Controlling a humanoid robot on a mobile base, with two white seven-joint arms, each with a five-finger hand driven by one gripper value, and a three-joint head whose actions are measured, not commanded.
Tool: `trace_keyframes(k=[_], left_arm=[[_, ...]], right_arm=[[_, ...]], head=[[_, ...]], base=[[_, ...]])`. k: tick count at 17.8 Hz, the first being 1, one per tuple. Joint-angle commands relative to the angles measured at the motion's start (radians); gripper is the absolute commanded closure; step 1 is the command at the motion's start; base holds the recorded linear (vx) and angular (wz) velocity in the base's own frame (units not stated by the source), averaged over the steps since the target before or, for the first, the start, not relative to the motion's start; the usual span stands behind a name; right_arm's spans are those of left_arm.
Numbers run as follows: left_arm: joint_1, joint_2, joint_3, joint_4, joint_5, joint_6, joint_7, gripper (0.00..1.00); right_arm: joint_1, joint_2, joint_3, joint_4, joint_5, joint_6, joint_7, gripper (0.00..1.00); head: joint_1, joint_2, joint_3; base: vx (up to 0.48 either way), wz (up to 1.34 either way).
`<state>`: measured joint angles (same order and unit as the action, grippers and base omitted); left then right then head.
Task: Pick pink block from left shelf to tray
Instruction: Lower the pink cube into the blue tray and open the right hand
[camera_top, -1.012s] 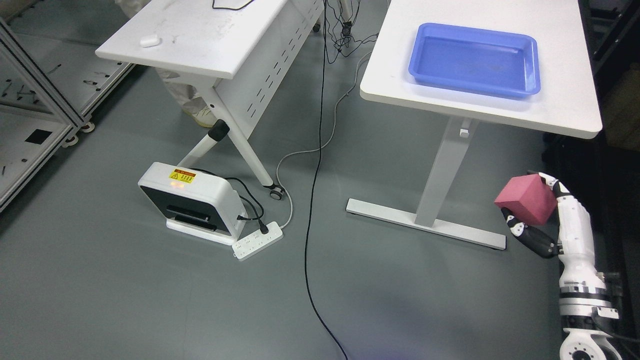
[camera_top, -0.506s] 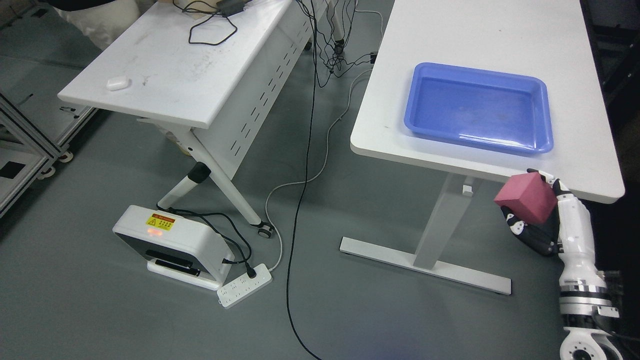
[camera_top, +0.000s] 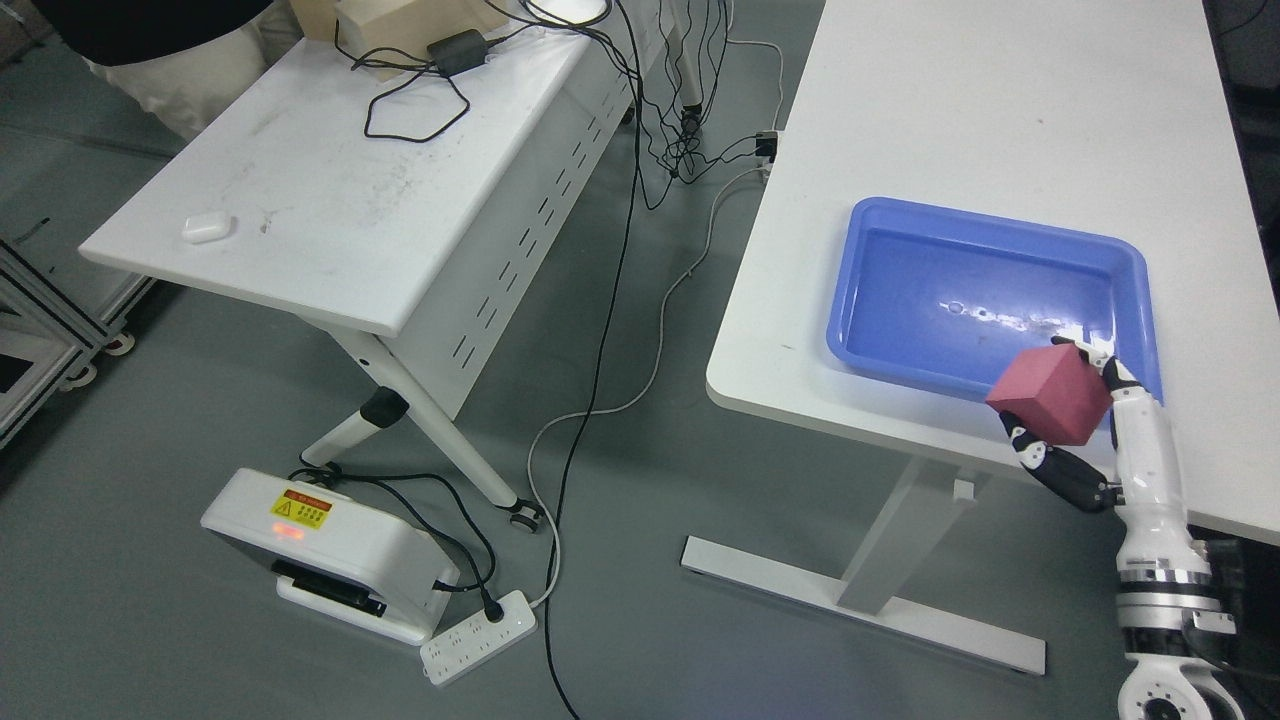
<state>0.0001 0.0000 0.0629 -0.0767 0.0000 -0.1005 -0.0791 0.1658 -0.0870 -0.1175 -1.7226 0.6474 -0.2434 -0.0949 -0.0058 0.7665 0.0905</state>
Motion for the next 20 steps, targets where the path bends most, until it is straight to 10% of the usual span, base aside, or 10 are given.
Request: trace_keyframes(k=[1,10,20], left_arm=[[0.009,0.017,0.0,0.0,-0.002,-0.001,-0.001,0.0],[0.009,0.017,0.0,0.0,-0.002,-0.001,-0.001,0.0],[0.009,0.017,0.0,0.0,-0.002,-0.001,-0.001,0.0]], right_arm=[[0.001,-0.002,0.018,0.0,0.002,0.001,0.001,0.97],[-0.002,-0.017,0.022,0.037,0.014,0.015,0.055,0.91],[-0.031,-0.002,0.019,0.061,-0.002,0.179,0.1,0.34]], head=[[0.0,0.0,0.0],[0.0,0.0,0.0],[0.0,0.0,0.0]], base=[[0.254,0.01],[0.211,-0.06],[0.077,-0.01]])
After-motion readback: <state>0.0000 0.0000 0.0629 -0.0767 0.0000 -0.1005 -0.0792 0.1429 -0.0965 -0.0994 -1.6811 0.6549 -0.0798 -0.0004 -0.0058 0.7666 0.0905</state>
